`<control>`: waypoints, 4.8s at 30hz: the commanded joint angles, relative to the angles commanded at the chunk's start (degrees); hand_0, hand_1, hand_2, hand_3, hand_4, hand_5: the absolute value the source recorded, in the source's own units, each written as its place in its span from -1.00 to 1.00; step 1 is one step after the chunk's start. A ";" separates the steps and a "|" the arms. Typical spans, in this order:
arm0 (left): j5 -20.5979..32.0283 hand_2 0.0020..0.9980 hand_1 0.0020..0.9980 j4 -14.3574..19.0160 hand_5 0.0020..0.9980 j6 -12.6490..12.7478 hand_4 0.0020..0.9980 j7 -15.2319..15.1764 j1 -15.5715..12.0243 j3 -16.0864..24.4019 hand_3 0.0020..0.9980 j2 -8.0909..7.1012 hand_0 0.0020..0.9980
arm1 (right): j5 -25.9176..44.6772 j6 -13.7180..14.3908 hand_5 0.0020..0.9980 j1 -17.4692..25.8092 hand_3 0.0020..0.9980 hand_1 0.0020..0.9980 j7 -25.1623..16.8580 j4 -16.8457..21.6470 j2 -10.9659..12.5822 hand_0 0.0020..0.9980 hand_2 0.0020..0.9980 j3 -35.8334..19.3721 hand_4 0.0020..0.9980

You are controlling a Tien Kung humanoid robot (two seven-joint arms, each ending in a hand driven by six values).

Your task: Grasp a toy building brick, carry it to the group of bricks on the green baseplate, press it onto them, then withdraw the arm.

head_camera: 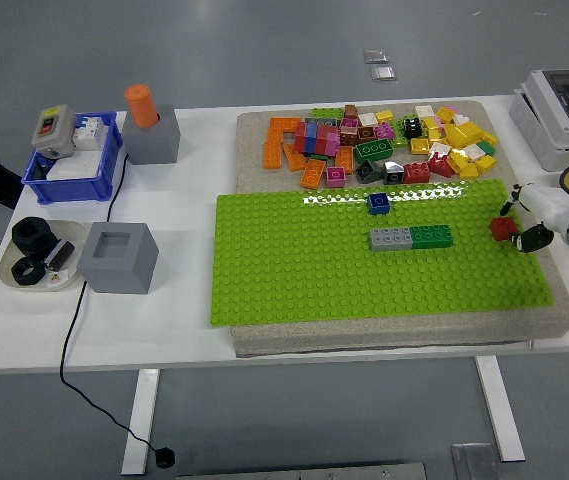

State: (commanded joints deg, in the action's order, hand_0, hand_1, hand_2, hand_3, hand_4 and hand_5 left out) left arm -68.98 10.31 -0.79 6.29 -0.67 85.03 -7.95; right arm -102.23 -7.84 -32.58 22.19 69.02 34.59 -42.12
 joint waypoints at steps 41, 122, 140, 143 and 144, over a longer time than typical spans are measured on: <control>-0.79 0.10 0.24 0.00 -0.57 -0.17 0.45 -0.03 0.26 0.26 0.19 0.21 0.19 | -5.97 0.10 -0.85 -1.66 0.45 0.99 -0.08 -2.97 -1.85 1.00 0.99 0.84 0.60; 1.00 0.11 0.24 0.00 -0.61 -0.16 0.48 -1.33 -0.39 -0.54 0.20 0.45 0.19 | -5.11 1.25 -0.64 -4.78 0.30 0.95 2.22 3.75 -16.48 0.99 0.91 3.00 0.04; 0.97 0.11 0.23 0.00 -0.60 -0.17 0.50 -1.47 -0.65 -0.47 0.20 0.39 0.19 | -6.24 1.49 -0.67 -2.53 0.31 0.96 2.14 3.65 -17.21 1.00 0.91 3.75 0.03; 1.07 0.11 0.23 0.00 -0.59 -0.19 0.51 -1.51 -0.66 -0.55 0.20 0.39 0.19 | -6.02 1.50 -0.68 -2.36 0.31 0.96 2.03 3.33 -17.16 1.00 0.91 3.92 0.03; 1.09 0.11 0.23 0.00 -0.59 -0.20 0.51 -1.53 -0.66 -0.58 0.20 0.39 0.19 | -5.95 1.51 -0.68 -2.33 0.31 0.96 1.99 3.20 -17.16 1.00 0.91 3.94 0.03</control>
State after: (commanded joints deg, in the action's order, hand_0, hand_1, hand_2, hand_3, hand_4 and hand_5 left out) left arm -67.89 10.31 -1.00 4.76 -1.32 84.45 -7.56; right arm -108.18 -6.33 -34.91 24.18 72.22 17.43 -38.18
